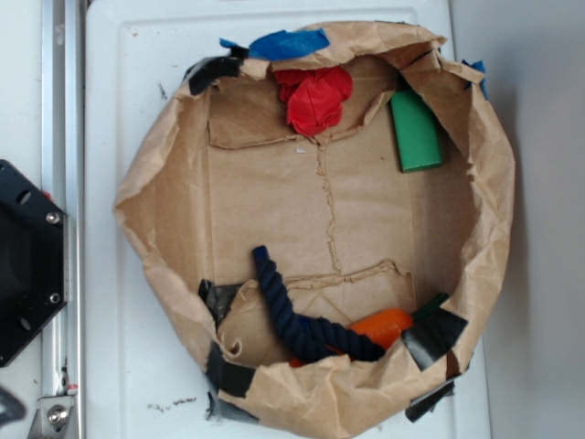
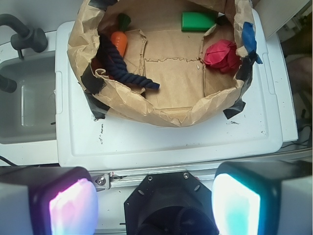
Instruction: Grab the red paper.
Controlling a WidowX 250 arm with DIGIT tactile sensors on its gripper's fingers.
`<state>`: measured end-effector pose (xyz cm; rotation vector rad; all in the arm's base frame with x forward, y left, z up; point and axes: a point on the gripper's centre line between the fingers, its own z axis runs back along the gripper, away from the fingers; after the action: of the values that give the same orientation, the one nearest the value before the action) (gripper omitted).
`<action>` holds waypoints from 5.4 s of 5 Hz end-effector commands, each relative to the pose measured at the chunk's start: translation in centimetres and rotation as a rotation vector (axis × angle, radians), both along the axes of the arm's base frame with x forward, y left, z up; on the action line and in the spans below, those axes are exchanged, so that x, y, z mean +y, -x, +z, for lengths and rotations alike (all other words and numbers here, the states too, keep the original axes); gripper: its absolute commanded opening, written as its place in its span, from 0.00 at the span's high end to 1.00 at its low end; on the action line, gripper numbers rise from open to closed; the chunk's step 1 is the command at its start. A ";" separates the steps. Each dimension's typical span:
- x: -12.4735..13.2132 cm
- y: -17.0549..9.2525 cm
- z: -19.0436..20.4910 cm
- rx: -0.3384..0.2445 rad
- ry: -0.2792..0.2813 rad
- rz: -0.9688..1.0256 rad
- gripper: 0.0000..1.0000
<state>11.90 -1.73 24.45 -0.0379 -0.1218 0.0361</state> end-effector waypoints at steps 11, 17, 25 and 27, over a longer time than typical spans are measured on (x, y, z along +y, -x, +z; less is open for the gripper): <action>1.2 -13.9 -7.1 -0.153 -0.094 0.943 0.00; 5.0 -15.7 -13.7 -0.254 0.068 1.021 0.00; 9.0 -16.7 -17.0 -0.134 0.000 1.219 0.00; 10.0 -15.6 -16.9 -0.117 -0.050 1.287 0.00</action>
<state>27.34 7.16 6.02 0.1158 -0.1987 1.2665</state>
